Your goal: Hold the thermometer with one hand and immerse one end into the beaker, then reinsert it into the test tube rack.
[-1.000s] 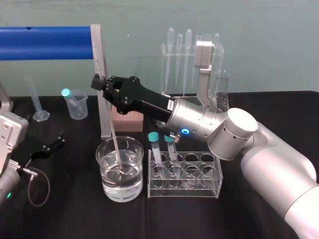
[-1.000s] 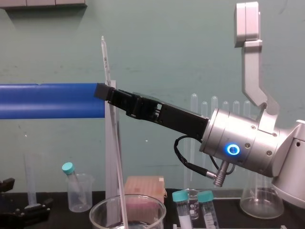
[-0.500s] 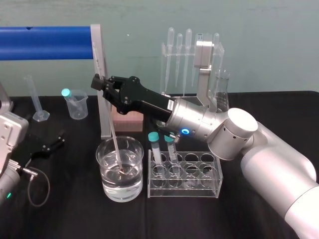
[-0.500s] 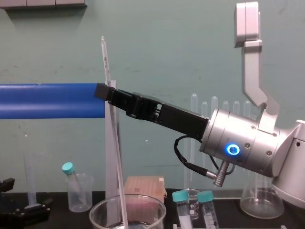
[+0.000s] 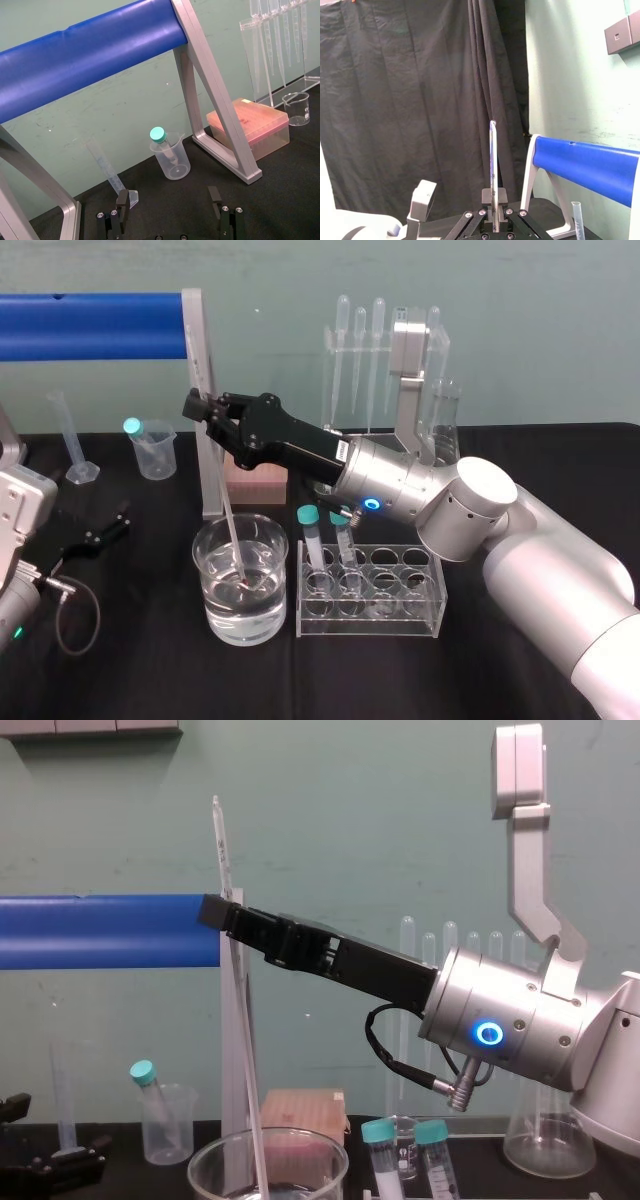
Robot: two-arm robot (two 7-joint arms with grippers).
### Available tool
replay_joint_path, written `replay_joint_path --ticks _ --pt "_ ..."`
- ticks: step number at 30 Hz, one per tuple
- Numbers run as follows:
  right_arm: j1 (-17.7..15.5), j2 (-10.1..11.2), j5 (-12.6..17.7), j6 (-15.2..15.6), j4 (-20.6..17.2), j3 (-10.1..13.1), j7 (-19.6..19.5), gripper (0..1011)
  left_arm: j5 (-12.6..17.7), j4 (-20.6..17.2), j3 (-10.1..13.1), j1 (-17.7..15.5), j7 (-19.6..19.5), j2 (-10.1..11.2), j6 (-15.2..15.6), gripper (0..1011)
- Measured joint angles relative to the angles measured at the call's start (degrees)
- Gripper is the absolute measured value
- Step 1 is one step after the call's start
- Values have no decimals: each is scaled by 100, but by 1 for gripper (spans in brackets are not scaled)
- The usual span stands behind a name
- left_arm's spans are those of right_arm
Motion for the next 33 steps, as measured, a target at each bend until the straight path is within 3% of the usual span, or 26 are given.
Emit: replay_joint_path --ticks 24,33 --pt "0 -1 0 0 3 0 3 56 0 0 0 0 0 0 0 1008" --pt "44 -18 63 -48 47 46 264 56 0 0 0 0 0 0 0 1008"
